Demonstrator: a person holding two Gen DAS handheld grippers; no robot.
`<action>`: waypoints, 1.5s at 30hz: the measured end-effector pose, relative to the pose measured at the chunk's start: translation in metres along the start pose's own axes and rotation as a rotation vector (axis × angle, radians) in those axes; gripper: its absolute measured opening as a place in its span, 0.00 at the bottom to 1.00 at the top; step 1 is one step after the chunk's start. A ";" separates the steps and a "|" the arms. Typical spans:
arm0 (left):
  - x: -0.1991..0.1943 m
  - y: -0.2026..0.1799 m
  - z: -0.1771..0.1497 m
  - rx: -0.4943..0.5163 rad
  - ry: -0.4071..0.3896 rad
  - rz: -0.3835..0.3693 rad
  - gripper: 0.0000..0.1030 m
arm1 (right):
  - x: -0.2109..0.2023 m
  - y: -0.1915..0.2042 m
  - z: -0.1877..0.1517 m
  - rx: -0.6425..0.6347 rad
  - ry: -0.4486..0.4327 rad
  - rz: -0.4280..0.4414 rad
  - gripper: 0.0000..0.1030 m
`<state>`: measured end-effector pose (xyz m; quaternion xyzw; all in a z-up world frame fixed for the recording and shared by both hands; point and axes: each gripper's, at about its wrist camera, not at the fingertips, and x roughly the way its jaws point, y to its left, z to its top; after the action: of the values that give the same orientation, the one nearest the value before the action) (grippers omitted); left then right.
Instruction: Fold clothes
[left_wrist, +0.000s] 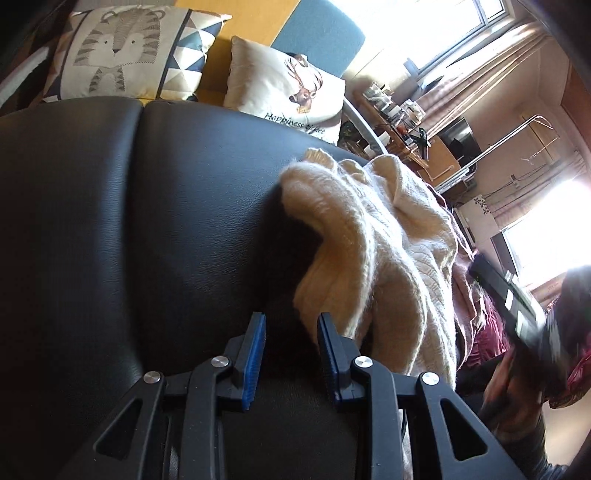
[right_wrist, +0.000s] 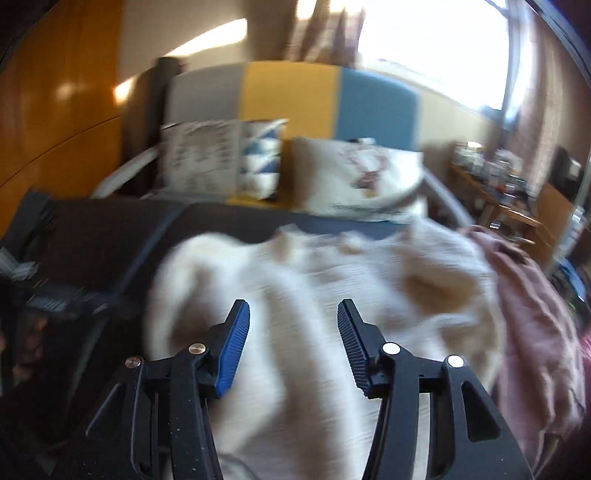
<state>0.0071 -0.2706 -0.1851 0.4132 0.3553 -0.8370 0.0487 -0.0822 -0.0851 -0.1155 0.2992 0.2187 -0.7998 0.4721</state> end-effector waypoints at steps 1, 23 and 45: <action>-0.003 0.000 -0.002 0.002 -0.006 0.001 0.28 | 0.004 0.021 -0.006 -0.022 0.021 0.033 0.51; -0.056 0.028 -0.021 -0.027 -0.077 -0.010 0.28 | 0.075 0.033 0.002 0.242 0.228 0.175 0.09; -0.090 0.050 -0.025 -0.036 -0.134 0.012 0.28 | 0.030 0.077 0.002 0.087 0.132 0.177 0.71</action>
<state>0.1010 -0.3105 -0.1576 0.3574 0.3636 -0.8561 0.0850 -0.0256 -0.1402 -0.1402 0.3896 0.1868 -0.7423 0.5121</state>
